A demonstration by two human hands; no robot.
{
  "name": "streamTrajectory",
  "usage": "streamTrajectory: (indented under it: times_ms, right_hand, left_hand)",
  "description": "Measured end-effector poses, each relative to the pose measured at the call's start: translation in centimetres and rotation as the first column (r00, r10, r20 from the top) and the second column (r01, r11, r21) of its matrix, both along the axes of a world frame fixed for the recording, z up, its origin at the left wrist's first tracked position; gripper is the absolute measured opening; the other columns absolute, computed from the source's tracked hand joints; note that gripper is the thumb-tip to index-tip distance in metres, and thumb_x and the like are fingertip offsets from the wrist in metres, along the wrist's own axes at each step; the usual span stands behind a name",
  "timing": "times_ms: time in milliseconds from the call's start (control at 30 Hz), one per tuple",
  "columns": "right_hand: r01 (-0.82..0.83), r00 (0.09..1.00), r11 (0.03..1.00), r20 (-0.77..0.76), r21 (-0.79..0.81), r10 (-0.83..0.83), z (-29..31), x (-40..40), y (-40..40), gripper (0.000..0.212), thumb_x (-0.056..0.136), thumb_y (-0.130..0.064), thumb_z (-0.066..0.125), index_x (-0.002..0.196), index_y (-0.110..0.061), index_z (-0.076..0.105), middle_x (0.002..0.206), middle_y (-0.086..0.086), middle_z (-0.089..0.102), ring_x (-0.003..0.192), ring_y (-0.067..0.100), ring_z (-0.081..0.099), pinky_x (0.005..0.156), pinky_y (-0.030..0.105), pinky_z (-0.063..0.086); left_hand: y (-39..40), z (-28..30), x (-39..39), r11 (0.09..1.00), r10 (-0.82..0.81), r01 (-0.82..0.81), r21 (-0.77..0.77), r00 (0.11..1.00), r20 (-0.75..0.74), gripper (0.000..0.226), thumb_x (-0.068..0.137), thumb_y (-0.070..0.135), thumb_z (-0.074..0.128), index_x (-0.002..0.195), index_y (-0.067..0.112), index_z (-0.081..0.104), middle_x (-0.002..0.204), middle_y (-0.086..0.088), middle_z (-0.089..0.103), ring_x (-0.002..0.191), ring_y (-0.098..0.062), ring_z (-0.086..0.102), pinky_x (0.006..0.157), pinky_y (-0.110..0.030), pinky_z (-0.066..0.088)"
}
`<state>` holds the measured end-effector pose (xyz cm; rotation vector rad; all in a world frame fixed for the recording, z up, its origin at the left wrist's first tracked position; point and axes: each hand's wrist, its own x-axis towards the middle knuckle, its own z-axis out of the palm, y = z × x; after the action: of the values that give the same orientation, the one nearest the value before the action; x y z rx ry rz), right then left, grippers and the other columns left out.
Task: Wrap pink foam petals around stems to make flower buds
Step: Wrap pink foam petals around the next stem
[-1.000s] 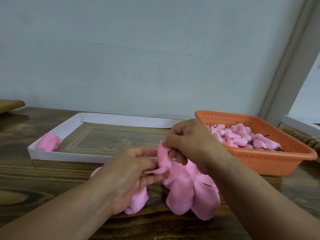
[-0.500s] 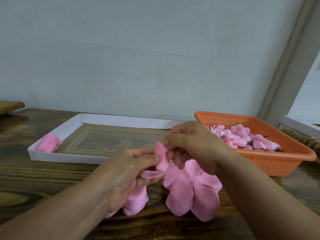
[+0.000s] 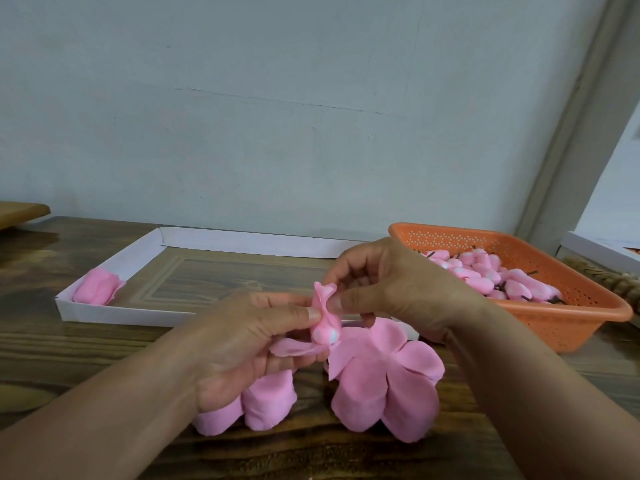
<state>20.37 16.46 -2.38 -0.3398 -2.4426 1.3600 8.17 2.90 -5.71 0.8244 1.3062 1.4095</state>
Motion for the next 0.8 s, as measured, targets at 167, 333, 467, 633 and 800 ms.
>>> streamTrajectory:
  times_ms: [167, 333, 467, 633, 800]
  right_hand:
    - [-0.022, 0.998, 1.0, 0.05, 0.0, 0.022, -0.07, 0.08, 0.07, 0.011, 0.077, 0.007, 0.068, 0.077, -0.004, 0.066, 0.061, 0.012, 0.06, 0.048, 0.014, 0.053, 0.052, 0.028, 0.047]
    - [-0.1, 0.993, 0.993, 0.065, -0.056, 0.103, -0.31, 0.03, 0.07, 0.02, 0.076, 0.01, 0.064, 0.091, -0.004, 0.066, 0.057, 0.006, 0.056, 0.042, 0.01, 0.048, 0.048, 0.022, 0.042]
    - [-0.128, 0.989, 0.991, 0.072, -0.046, 0.131, -0.37, 0.0, 0.05, 0.02, 0.07, -0.001, 0.065, 0.09, -0.001, 0.068, 0.057, 0.007, 0.056, 0.042, 0.009, 0.047, 0.047, 0.02, 0.04]
    - [-0.073, 0.997, 0.997, 0.03, -0.031, 0.074, -0.58, -0.18, 0.06, 0.011, 0.076, 0.005, 0.066, 0.08, -0.005, 0.068, 0.063, 0.016, 0.056, 0.041, 0.01, 0.047, 0.051, 0.025, 0.04]
    - [-0.087, 0.995, 0.996, 0.044, -0.017, 0.088, -0.52, -0.19, -0.03, 0.009, 0.073, 0.0, 0.072, 0.078, -0.007, 0.068, 0.062, 0.014, 0.058, 0.042, 0.009, 0.047, 0.048, 0.022, 0.041]
  left_hand:
    - [0.0, -0.11, -0.38, 0.998, -0.041, 0.041, -0.05, 0.999, -0.006, 0.045, 0.048, 0.018, 0.077, 0.091, 0.006, 0.077, 0.097, -0.015, 0.074, 0.077, -0.017, 0.07, 0.075, -0.028, 0.059]
    - [-0.04, -0.04, -0.8, 0.993, -0.091, 0.091, -0.069, 0.996, -0.002, 0.036, 0.058, 0.015, 0.073, 0.092, 0.004, 0.076, 0.097, -0.016, 0.073, 0.08, -0.016, 0.071, 0.071, -0.029, 0.06]
    - [-0.1, 0.07, -0.76, 0.991, -0.112, 0.112, -0.069, 0.994, 0.007, 0.027, 0.056, 0.01, 0.073, 0.082, 0.002, 0.077, 0.085, -0.015, 0.072, 0.074, -0.016, 0.069, 0.061, -0.022, 0.055]
    - [-0.03, -0.06, -0.6, 0.997, -0.046, 0.042, -0.068, 0.997, -0.065, 0.033, 0.054, 0.017, 0.075, 0.085, 0.006, 0.078, 0.09, -0.013, 0.074, 0.076, -0.015, 0.07, 0.068, -0.025, 0.058]
    - [0.16, -0.11, -0.61, 0.996, -0.027, 0.021, -0.086, 0.997, -0.071, 0.02, 0.073, 0.007, 0.072, 0.092, 0.005, 0.076, 0.099, -0.013, 0.074, 0.085, -0.014, 0.07, 0.078, -0.025, 0.058]
